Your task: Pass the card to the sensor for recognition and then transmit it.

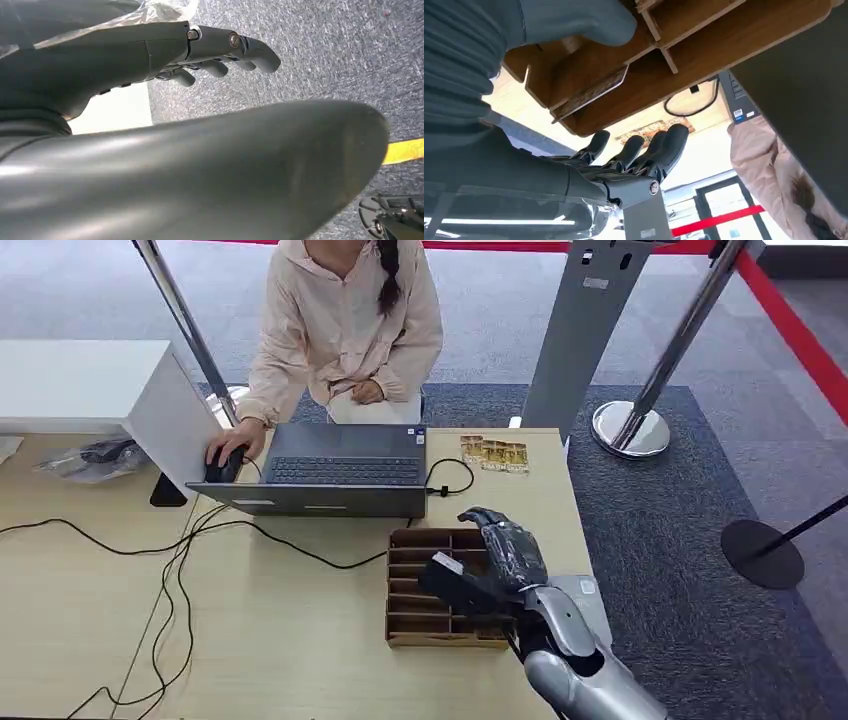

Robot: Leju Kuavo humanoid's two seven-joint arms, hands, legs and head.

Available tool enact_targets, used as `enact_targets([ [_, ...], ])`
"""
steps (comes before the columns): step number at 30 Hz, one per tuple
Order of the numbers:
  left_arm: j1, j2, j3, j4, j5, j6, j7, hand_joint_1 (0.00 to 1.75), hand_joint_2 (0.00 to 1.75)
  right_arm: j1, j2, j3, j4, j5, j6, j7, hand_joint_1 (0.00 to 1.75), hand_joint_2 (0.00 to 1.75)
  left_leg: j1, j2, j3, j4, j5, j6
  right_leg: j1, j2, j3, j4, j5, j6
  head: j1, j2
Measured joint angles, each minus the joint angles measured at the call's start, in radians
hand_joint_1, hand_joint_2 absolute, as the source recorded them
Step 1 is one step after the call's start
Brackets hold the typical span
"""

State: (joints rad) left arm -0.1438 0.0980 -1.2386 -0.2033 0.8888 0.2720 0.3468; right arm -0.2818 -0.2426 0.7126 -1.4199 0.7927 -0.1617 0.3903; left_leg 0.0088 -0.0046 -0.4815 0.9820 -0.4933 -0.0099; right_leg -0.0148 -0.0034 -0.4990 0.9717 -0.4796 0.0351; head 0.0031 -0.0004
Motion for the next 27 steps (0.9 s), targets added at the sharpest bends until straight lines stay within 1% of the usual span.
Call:
enact_targets([
  [7,0.000,0.000,0.000,0.000,0.000,0.000,0.000,0.00,0.00,-0.003,0.002,0.001,0.010,-0.005,-0.007,0.000,0.63,1.75,0.000,0.000,0.000,0.000,0.000,0.000,0.000,0.000,0.000,0.000,0.000,0.000,0.000,0.000],
  [8,0.000,0.000,0.000,0.000,0.000,0.000,-0.001,0.00,0.00,-0.003,0.003,0.001,0.010,-0.007,-0.008,0.000,0.61,1.75,0.000,0.000,0.000,0.000,0.000,0.000,0.000,0.000,0.000,0.000,0.000,0.000,0.000,0.000],
  [14,0.000,0.000,0.000,0.000,0.000,0.001,-0.003,0.00,0.00,-0.004,0.005,0.001,0.017,-0.010,-0.008,0.000,0.66,1.75,0.000,0.000,0.000,0.000,0.000,0.000,0.000,0.000,0.000,0.000,0.000,0.000,0.000,0.000],
  [17,0.000,0.000,0.000,0.000,0.000,0.001,-0.005,0.00,0.00,-0.004,0.005,0.001,0.019,-0.011,-0.008,0.000,0.80,1.75,0.000,0.000,0.000,0.000,0.000,0.000,0.000,0.000,0.000,0.000,0.000,0.000,0.000,0.000],
  [18,0.000,0.000,0.000,0.000,0.000,0.001,-0.006,0.00,0.00,-0.004,0.005,0.001,0.020,-0.011,-0.009,0.000,0.99,1.75,0.000,0.000,0.000,0.000,0.000,0.000,0.000,0.000,0.000,0.000,0.000,0.000,0.000,0.000],
  [19,0.000,0.000,0.000,0.000,0.000,0.001,-0.006,0.00,0.00,-0.004,0.005,0.001,0.020,-0.011,-0.009,0.000,1.26,1.75,0.000,0.000,0.000,0.000,0.000,0.000,0.000,0.000,0.000,0.000,0.000,0.000,0.000,0.000],
  [22,0.000,0.000,0.000,0.000,0.000,0.001,-0.007,0.00,0.00,-0.004,0.005,0.001,0.023,-0.011,-0.009,0.000,1.31,1.75,0.000,0.000,0.000,0.000,0.000,0.000,0.000,0.000,0.000,0.000,0.000,0.000,0.000,0.000],
  [27,0.000,0.000,0.000,0.000,0.000,0.001,-0.007,0.00,0.00,-0.005,0.005,0.001,0.025,-0.014,-0.010,0.000,1.33,1.75,0.000,0.000,0.000,0.000,0.000,0.000,0.000,0.000,0.000,0.000,0.000,0.000,0.000,0.000],
])
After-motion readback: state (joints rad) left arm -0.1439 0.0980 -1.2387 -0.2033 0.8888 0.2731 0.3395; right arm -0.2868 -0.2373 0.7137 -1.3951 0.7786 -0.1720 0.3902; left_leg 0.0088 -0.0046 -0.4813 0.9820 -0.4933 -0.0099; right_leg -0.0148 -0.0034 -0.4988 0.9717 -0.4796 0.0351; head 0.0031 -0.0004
